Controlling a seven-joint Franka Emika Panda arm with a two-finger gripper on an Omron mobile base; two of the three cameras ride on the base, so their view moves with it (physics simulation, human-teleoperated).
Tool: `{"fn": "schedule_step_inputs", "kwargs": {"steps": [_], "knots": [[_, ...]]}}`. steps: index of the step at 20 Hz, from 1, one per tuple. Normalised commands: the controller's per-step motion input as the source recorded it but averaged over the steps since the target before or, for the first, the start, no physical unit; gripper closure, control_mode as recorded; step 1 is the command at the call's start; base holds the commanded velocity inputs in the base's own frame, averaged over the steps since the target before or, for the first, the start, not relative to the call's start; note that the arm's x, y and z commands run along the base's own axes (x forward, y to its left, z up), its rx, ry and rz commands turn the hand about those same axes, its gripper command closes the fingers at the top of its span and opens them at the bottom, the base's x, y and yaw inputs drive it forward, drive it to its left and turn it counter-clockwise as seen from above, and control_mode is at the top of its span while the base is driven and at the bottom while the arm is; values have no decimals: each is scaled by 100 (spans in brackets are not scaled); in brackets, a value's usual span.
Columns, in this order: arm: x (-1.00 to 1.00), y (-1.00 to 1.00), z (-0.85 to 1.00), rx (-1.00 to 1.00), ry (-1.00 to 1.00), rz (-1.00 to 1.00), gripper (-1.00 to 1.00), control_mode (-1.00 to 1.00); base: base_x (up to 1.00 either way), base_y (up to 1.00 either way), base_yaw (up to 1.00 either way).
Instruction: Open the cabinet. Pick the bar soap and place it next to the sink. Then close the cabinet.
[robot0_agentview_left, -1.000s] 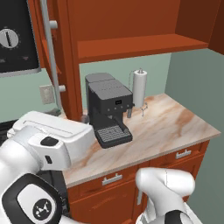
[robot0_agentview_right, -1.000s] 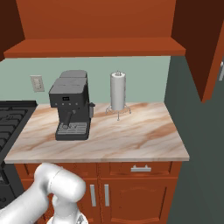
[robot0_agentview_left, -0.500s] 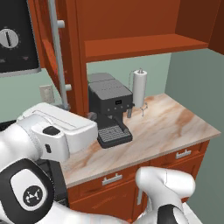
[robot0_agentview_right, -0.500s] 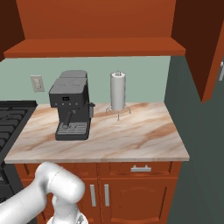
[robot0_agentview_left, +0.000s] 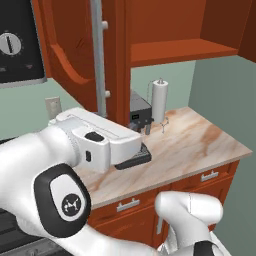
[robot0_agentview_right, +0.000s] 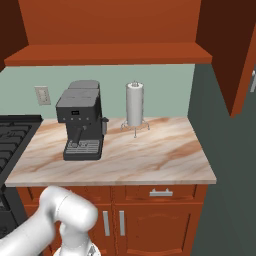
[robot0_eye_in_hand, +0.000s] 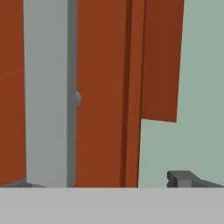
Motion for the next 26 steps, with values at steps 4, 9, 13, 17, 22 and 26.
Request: {"fn": "schedule_step_inputs", "kwargs": {"steps": [4, 9, 13, 17, 22, 26], "knots": [[38, -83, -15, 5, -7, 13, -100, -100, 0, 0, 0], [59, -94, -7, 2, -6, 29, -100, -100, 0, 0, 0], [61, -86, 0, 0, -1, 34, -100, -100, 0, 0, 0], [55, -64, 0, 0, 0, 30, -100, -100, 0, 0, 0], [42, -55, 0, 0, 0, 29, -100, -100, 0, 0, 0], [18, -40, 0, 0, 1, 22, -100, -100, 0, 0, 0]]}}
